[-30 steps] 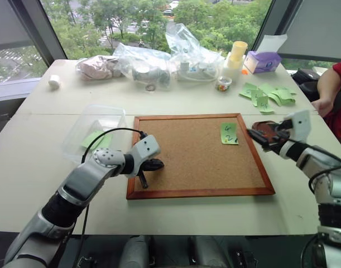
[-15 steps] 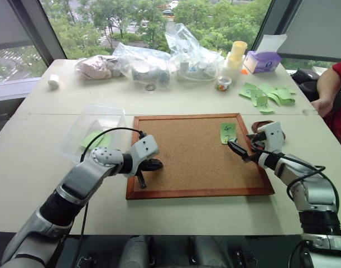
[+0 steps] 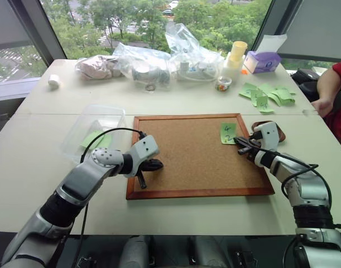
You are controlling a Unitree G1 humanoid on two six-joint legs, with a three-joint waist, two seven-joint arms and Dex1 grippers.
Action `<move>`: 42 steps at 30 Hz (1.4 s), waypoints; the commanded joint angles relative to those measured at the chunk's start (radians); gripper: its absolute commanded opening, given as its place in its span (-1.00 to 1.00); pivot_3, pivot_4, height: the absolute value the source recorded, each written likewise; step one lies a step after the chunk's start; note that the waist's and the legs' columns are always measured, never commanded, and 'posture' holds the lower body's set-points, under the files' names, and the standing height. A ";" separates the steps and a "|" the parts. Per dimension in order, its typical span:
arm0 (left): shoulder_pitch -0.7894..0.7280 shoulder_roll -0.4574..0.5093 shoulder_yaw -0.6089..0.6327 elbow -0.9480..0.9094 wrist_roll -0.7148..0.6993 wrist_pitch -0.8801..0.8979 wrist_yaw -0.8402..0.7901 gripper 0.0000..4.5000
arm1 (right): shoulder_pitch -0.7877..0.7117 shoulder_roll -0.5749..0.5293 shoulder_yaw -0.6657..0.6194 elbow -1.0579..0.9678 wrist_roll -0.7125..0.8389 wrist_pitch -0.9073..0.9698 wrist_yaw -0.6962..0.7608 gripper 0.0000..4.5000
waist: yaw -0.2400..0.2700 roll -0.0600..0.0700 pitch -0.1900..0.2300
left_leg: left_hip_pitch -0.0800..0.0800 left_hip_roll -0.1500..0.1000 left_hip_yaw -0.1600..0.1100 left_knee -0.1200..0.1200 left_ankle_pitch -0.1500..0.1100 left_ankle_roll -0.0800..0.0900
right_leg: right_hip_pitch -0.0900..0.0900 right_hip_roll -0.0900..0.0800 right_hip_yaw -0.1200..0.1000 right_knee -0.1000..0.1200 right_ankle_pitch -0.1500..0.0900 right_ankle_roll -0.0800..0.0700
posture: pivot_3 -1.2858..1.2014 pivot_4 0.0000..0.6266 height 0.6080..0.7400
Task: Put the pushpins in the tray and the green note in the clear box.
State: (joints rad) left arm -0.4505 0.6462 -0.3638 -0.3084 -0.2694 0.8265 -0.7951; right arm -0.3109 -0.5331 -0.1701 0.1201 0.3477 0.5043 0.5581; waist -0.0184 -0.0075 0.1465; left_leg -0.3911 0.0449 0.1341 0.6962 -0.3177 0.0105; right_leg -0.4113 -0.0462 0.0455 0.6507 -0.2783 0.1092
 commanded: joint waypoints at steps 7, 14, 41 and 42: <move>0.010 0.049 -0.036 0.008 0.033 0.046 -0.023 -1.00 | 0.024 0.040 -0.094 -0.115 0.051 -0.048 -0.050 -0.99 | -0.001 0.000 0.000 | 0.000 0.000 0.000 -0.001 0.000 0.000 | -0.001 0.000 0.000 0.000 0.000 0.000 | 0.03 -0.52 0.81; 0.009 0.068 -0.055 0.013 0.052 0.032 -0.046 -1.00 | 0.036 0.051 -0.126 -0.152 0.070 -0.072 -0.071 -0.99 | -0.001 0.001 0.000 | 0.000 0.000 0.001 -0.001 0.000 0.000 | -0.001 0.000 0.000 0.000 0.000 0.000 | 0.03 -0.52 0.81; -0.002 0.040 -0.048 0.030 0.068 0.008 -0.050 -1.00 | -0.182 -0.076 -0.159 0.287 -0.102 -0.138 -0.223 -0.99 | -0.001 0.001 0.000 | 0.001 0.000 0.001 -0.002 0.000 0.000 | 0.000 0.000 0.000 -0.001 -0.002 -0.003 | 0.03 -0.52 0.81; -0.001 0.039 -0.046 0.026 0.067 0.010 -0.048 -1.00 | -0.192 -0.077 -0.156 0.316 -0.110 -0.151 -0.223 -0.99 | -0.002 0.001 0.000 | 0.001 0.000 0.001 -0.002 0.000 0.000 | 0.000 0.000 0.000 -0.001 -0.001 -0.003 | 0.03 -0.52 0.81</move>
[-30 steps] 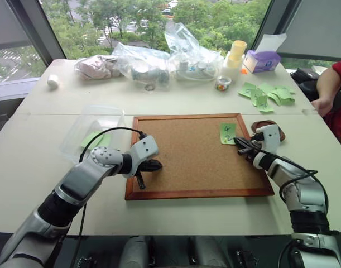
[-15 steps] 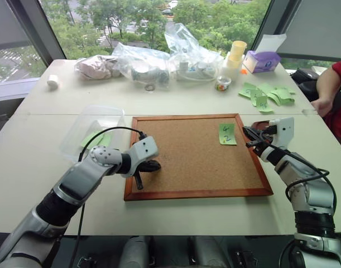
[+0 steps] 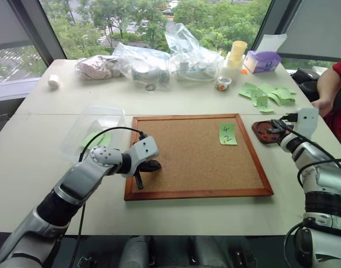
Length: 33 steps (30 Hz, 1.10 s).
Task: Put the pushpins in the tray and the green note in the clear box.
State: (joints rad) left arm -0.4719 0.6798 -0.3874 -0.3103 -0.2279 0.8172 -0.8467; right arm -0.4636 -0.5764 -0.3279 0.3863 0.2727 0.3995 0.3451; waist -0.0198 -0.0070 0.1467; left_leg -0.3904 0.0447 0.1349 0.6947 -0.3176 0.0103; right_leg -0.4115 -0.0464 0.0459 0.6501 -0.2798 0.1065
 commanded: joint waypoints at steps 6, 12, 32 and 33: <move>0.036 0.004 -0.016 0.001 0.020 0.035 0.014 -1.00 | -0.085 -0.035 0.008 0.156 -0.060 -0.096 0.001 -0.74 | 0.000 0.000 0.000 | 0.000 0.000 0.000 0.000 0.000 0.000 | 0.000 0.000 0.000 0.000 0.001 0.002 | 0.03 -0.52 0.81; 0.037 0.001 -0.011 0.002 0.020 0.040 0.021 -1.00 | -0.115 -0.045 0.005 0.214 -0.074 -0.131 0.000 0.51 | 0.000 0.000 0.000 | 0.000 0.000 0.000 0.000 0.000 0.000 | 0.000 0.000 0.000 0.000 0.001 0.002 | 0.03 -0.52 0.81; 0.044 0.013 -0.002 -0.002 0.020 0.039 0.018 -1.00 | 0.079 -0.046 0.077 -0.314 0.071 0.006 0.233 0.99 | 0.001 0.001 0.000 | 0.000 0.001 -0.001 -0.001 0.000 0.000 | 0.000 0.000 0.000 0.000 0.001 0.003 | 0.03 -0.52 0.81; 0.044 0.014 -0.002 -0.002 0.020 0.038 0.017 -1.00 | 0.109 -0.034 0.096 -0.374 0.093 0.036 0.250 0.99 | 0.001 0.001 0.000 | 0.000 0.001 -0.001 -0.001 0.000 0.000 | 0.000 0.000 0.000 0.000 0.001 0.003 | 0.03 -0.52 0.81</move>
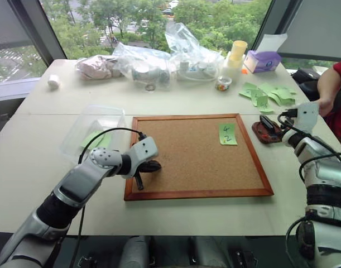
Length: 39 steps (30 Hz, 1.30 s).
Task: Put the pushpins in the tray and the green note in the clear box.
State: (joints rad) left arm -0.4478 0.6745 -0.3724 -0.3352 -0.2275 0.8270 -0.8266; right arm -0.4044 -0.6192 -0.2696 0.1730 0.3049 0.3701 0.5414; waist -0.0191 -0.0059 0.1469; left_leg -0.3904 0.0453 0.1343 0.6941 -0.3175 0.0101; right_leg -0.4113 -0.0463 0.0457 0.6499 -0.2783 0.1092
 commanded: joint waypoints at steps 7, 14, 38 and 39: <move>0.015 0.012 -0.023 0.025 0.020 0.027 -0.003 -1.00 | 0.158 0.098 0.120 -0.285 0.070 0.128 0.029 0.99 | 0.001 0.000 0.000 | 0.000 0.000 0.000 0.000 0.000 0.000 | 0.000 0.000 0.000 0.000 -0.002 -0.003 | 0.03 -0.52 0.81; 0.012 0.012 -0.029 0.035 0.024 0.019 -0.010 -1.00 | 0.128 0.121 0.140 -0.252 0.058 0.135 0.018 0.99 | 0.001 0.000 0.000 | 0.000 0.000 0.000 0.000 0.000 0.000 | 0.000 0.000 0.000 0.000 -0.002 -0.003 | 0.03 -0.52 0.81; 0.020 0.010 -0.024 -0.002 0.017 0.056 0.008 -1.00 | 0.117 0.188 0.218 -0.049 -0.023 0.057 0.043 -0.96 | -0.002 -0.004 -0.002 | 0.001 0.000 0.000 0.000 0.000 0.000 | 0.001 0.000 0.000 0.000 -0.002 -0.003 | 0.03 -0.52 0.81; 0.019 0.012 -0.023 -0.001 0.017 0.055 0.007 -1.00 | 0.121 0.188 0.219 -0.052 -0.027 0.051 0.043 -0.96 | -0.002 -0.004 -0.002 | 0.001 0.000 0.000 0.000 0.000 0.000 | 0.001 0.000 0.000 0.000 -0.002 -0.003 | 0.03 -0.52 0.81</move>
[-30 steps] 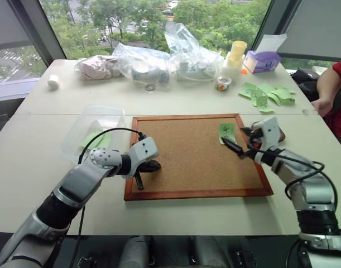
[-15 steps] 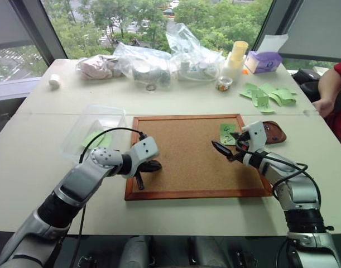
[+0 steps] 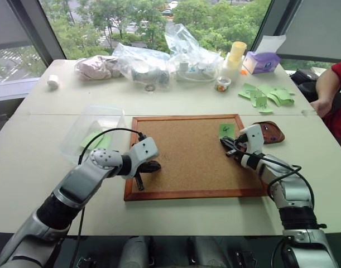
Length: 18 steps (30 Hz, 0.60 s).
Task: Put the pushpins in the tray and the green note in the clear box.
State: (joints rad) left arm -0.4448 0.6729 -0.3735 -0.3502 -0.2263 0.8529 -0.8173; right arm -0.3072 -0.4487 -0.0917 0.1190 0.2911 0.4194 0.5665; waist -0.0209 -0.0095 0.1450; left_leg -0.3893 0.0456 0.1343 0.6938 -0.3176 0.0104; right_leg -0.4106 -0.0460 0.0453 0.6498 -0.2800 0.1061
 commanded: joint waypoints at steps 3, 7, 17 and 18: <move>0.015 0.015 -0.022 0.015 0.016 0.028 -0.005 -1.00 | 0.030 0.019 0.037 -0.003 -0.030 -0.027 0.007 -0.96 | 0.000 0.000 0.000 | 0.000 0.000 0.000 0.000 0.000 0.000 | 0.000 0.000 0.000 0.000 0.000 0.000 | 0.03 -0.52 0.81; 0.012 0.016 -0.025 0.023 0.018 0.021 -0.011 -1.00 | 0.025 0.023 0.001 -0.036 -0.029 -0.069 -0.020 -0.96 | 0.000 0.000 0.000 | 0.000 0.000 0.000 0.000 0.000 0.000 | 0.000 0.000 0.000 0.000 0.000 0.000 | 0.03 -0.52 0.81; 0.013 0.017 -0.040 0.041 0.024 0.001 -0.028 -1.00 | 0.005 -0.042 -0.066 -0.261 0.016 -0.010 -0.027 -0.96 | 0.002 0.002 0.001 | -0.001 0.000 0.000 0.000 0.000 0.000 | -0.002 -0.001 0.000 0.000 0.000 0.000 | 0.03 -0.52 0.81; 0.012 0.016 -0.042 0.042 0.025 -0.001 -0.030 -1.00 | 0.002 -0.049 -0.067 -0.275 0.019 -0.002 -0.024 -0.96 | 0.002 0.001 0.001 | -0.001 0.000 0.000 0.000 0.000 0.000 | -0.001 -0.001 0.000 0.000 0.000 0.000 | 0.03 -0.52 0.81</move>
State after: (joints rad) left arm -0.4525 0.6754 -0.3774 -0.3375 -0.2254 0.8360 -0.8364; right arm -0.2918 -0.4836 -0.1343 -0.1003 0.2910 0.4082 0.5375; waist -0.0184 -0.0080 0.1461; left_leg -0.3903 0.0453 0.1345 0.6933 -0.3177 0.0103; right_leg -0.4118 -0.0466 0.0454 0.6495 -0.2801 0.1060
